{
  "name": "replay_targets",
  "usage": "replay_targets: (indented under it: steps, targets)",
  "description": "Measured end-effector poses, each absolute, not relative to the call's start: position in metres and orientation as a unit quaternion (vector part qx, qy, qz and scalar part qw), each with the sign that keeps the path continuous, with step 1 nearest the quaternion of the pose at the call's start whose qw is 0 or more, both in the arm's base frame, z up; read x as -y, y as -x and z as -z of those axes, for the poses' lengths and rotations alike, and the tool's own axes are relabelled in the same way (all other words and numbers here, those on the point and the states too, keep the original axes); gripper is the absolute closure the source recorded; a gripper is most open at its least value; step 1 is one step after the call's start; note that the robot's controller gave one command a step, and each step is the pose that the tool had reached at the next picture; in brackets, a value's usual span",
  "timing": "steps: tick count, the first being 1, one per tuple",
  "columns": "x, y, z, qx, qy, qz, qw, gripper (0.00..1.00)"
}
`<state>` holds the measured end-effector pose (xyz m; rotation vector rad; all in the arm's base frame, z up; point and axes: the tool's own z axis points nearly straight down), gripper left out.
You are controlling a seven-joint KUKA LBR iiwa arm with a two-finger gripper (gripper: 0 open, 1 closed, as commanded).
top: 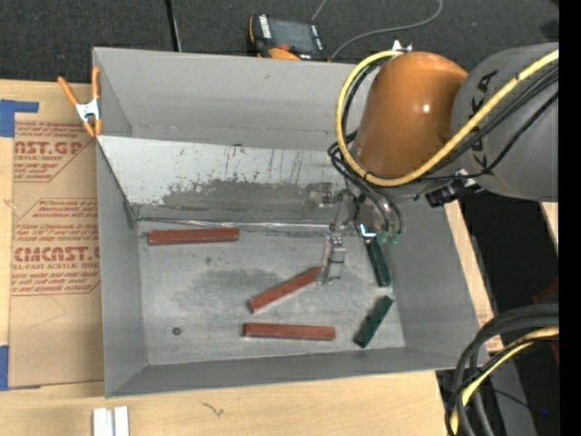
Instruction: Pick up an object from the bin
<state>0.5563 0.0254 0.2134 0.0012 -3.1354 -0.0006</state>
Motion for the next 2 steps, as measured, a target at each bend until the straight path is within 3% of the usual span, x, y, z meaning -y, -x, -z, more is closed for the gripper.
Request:
replay_targets:
  steps: [1,2]
  targets:
    - [-0.0369,-0.5503,-0.0659,0.999,-0.047,0.000,0.003,0.00]
    - [-0.0369,-0.5528,-0.0713,0.999,-0.046,0.000,-0.001,1.00]
